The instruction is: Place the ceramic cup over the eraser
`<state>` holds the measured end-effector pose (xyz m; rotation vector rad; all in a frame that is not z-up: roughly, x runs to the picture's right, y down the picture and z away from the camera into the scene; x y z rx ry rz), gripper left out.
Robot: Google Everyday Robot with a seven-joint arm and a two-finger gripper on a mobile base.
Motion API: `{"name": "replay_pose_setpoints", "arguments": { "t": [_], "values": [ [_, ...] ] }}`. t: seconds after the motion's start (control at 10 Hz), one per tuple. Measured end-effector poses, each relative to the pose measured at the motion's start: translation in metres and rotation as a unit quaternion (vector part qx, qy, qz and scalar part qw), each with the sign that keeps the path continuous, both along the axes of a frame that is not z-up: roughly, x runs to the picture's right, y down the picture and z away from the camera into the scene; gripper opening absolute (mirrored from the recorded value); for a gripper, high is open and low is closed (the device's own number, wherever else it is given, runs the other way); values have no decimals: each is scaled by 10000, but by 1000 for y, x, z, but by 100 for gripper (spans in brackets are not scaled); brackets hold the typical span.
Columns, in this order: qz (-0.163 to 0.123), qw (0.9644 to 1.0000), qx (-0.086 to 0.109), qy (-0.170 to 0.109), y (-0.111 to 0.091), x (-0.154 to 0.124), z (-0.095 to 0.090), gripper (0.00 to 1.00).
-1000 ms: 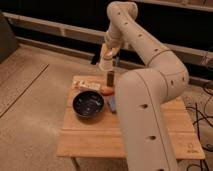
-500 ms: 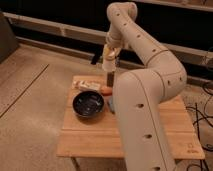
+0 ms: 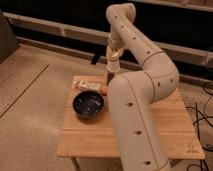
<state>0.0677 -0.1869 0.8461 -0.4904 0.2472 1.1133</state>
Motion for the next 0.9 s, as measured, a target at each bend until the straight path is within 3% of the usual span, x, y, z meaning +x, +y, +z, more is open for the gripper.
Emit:
{"name": "replay_pose_setpoints", "arguments": {
  "t": [0.4, 0.9],
  "values": [
    [184, 9996, -163, 107, 8, 2, 11, 0],
    [154, 9992, -246, 275, 14, 6, 24, 0]
  ]
}}
